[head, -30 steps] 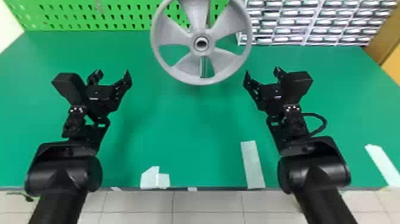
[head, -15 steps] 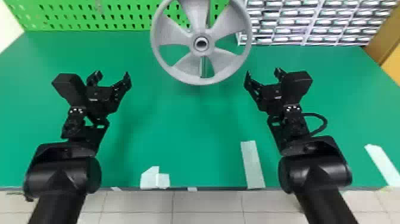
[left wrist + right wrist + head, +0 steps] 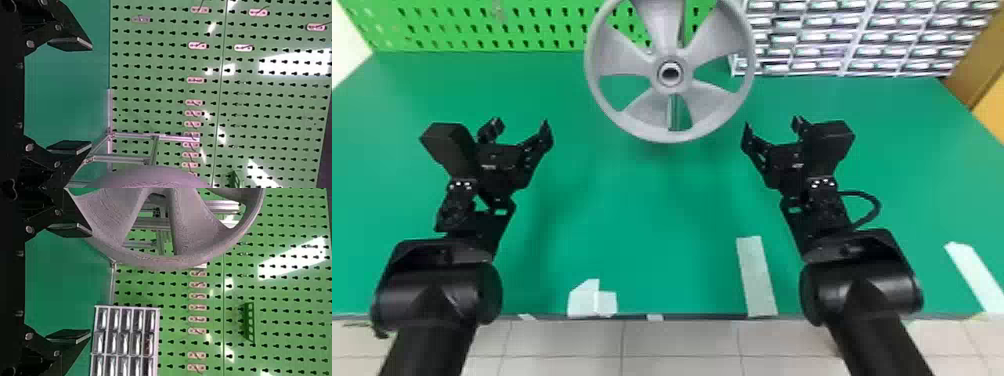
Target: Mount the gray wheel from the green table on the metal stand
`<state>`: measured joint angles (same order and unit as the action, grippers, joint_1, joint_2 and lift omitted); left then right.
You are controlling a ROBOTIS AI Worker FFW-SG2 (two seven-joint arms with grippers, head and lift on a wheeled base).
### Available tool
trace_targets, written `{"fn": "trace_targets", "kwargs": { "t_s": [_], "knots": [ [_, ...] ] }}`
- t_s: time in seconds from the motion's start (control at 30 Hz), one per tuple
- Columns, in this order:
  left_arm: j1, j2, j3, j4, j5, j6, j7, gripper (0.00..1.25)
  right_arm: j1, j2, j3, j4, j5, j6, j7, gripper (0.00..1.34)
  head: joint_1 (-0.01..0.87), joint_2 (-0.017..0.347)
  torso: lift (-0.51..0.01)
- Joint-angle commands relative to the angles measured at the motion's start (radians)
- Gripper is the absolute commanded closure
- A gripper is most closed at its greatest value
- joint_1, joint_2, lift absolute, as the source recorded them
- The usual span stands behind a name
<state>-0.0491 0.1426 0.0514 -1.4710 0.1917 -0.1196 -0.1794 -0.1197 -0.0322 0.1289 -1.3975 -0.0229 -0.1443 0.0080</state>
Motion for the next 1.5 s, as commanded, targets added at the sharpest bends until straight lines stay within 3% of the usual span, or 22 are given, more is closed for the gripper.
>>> {"fn": "trace_targets", "kwargs": {
  "t_s": [0.0,1.47],
  "knots": [
    [0.000,0.000,-0.001,-0.002,0.000,0.000,0.000,0.38,0.000,0.000,-0.002,0.000,0.000,0.000,0.000,0.37,0.867,0.052,-0.100],
    [0.006,0.000,0.008,-0.022,-0.009,0.002,0.020,0.38,-0.008,0.003,-0.011,0.000,-0.002,0.000,0.000,0.37,0.867,0.052,-0.100]
  ]
}}
